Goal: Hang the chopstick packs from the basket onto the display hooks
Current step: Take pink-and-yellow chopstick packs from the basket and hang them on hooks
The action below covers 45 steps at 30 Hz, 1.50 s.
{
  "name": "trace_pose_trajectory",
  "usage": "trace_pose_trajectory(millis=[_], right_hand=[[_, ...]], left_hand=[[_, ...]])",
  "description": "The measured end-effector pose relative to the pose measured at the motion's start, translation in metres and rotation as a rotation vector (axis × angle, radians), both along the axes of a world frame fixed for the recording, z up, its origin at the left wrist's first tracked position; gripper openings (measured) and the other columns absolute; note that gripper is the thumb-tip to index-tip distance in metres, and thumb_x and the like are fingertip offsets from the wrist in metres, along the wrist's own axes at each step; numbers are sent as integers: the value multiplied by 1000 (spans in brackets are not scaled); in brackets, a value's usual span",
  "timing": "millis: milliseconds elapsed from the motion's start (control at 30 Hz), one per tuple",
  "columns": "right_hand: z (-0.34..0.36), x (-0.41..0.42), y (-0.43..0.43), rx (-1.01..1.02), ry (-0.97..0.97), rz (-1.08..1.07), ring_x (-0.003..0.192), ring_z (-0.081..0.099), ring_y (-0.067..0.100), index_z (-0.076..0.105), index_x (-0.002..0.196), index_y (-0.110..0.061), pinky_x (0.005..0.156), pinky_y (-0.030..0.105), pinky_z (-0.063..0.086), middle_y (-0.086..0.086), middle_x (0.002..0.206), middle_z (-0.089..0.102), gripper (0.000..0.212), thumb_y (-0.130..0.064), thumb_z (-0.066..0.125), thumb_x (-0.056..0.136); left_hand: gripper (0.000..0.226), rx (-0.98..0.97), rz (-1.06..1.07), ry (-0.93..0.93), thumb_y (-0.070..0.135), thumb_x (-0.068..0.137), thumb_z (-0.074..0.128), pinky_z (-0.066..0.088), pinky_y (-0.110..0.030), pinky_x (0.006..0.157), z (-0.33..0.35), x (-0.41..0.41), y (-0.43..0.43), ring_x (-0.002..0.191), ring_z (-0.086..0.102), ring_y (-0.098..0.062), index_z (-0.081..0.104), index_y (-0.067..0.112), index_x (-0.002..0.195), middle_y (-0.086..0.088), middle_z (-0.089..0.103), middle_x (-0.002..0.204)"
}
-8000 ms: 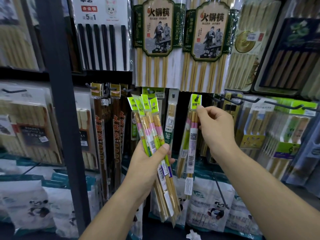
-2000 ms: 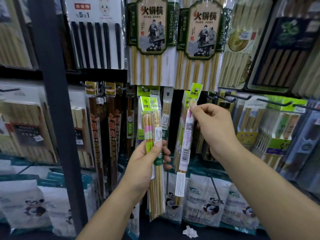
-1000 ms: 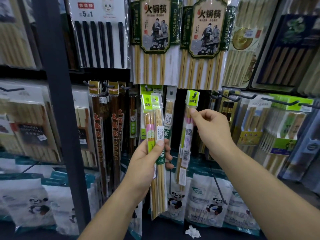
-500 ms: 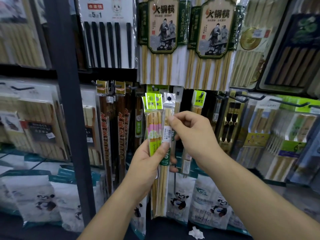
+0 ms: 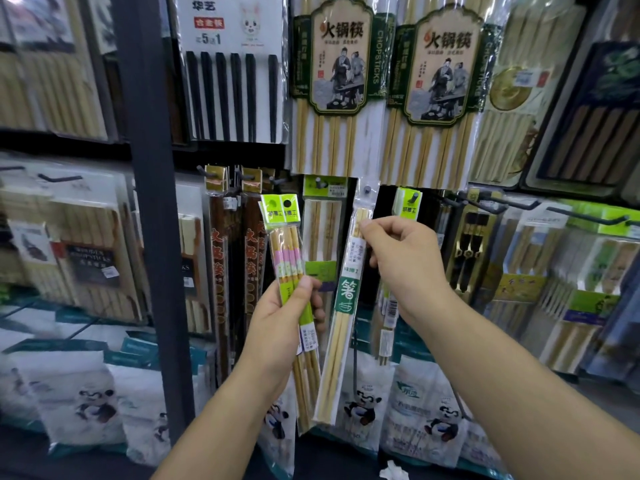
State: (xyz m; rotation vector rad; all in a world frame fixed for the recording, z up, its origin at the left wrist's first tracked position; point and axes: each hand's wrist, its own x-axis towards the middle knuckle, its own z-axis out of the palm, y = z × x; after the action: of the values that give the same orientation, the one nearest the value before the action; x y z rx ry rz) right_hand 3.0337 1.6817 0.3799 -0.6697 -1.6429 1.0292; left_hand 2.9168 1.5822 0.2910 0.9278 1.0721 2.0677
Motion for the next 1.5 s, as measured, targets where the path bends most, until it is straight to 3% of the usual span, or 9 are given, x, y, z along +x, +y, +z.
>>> trace_pose_trajectory(millis=[300, 467, 600, 767, 967, 1167, 1333, 1433, 1500], right_hand=[[-5, -3, 7, -10, -78, -55, 51, 46, 9, 73, 80, -9, 51, 10, 41, 0, 55, 50, 27, -31, 68, 95], [-5, -3, 11, 116, -172, -135, 56, 64, 21, 73, 75, -24, 58, 34, 55, -5, 54, 62, 27, -37, 65, 97], [-8, -4, 13, 203, -270, -224, 60, 69, 15, 71, 79, -29, 69, 40, 61, -7, 64, 69, 23, -38, 62, 98], [-18, 3, 6, 175, -312, -212, 49, 68, 10, 73, 94, -25, 62, 37, 61, -10, 77, 74, 18, -38, 62, 98], [-20, 15, -14, 10, -148, -6, 45, 64, 12, 74, 81, -24, 47, 22, 51, -11, 78, 76, 25, -40, 64, 97], [-16, 20, -23, 72, -45, 161, 48, 55, 1, 74, 86, -20, 46, 14, 43, -10, 57, 63, 9, -23, 71, 94], [-8, 30, -6, 63, 31, 46, 47, 52, 6, 73, 84, -16, 46, 17, 43, -7, 56, 60, 13, -20, 69, 96], [-1, 39, 10, 12, 84, -20, 51, 51, 9, 72, 82, -15, 49, 21, 43, 2, 61, 59, 17, -22, 68, 97], [0, 43, 16, 24, 71, -44, 51, 52, 9, 73, 79, -20, 49, 19, 45, 2, 61, 58, 18, -23, 68, 97]], left_hand=[[18, 3, -31, 19, 41, 85, 66, 55, -25, 56, 1, 1, -3, 63, 63, -12, 78, 27, 85, 1, 66, 73], [22, -22, -28, 59, 43, 85, 66, 54, -24, 57, 0, -3, -6, 65, 62, -13, 78, 26, 90, 0, 66, 76], [22, -30, -42, 112, 43, 89, 66, 56, -26, 59, -1, -3, -6, 68, 65, -13, 78, 28, 97, 3, 67, 78], [21, -55, -67, 152, 45, 87, 67, 56, -25, 59, -1, 0, -6, 62, 65, -14, 76, 34, 103, 0, 67, 69], [15, -25, -134, 155, 35, 85, 72, 56, -27, 55, 1, 8, -3, 62, 65, -14, 77, 30, 98, -1, 67, 70], [35, -33, -185, 176, 43, 81, 76, 58, -31, 55, -1, 19, 0, 66, 70, -19, 73, 18, 105, -7, 71, 77], [32, -100, -135, 155, 46, 85, 65, 61, -38, 76, -3, 20, 5, 91, 75, -24, 75, 19, 98, -10, 77, 96], [28, -89, -53, 165, 43, 88, 61, 57, -22, 67, -3, 19, 6, 75, 71, -15, 73, 18, 82, -1, 73, 80], [27, -78, -65, 114, 35, 97, 59, 56, -26, 59, -3, 19, 7, 63, 63, -17, 69, 12, 85, -3, 64, 72]])
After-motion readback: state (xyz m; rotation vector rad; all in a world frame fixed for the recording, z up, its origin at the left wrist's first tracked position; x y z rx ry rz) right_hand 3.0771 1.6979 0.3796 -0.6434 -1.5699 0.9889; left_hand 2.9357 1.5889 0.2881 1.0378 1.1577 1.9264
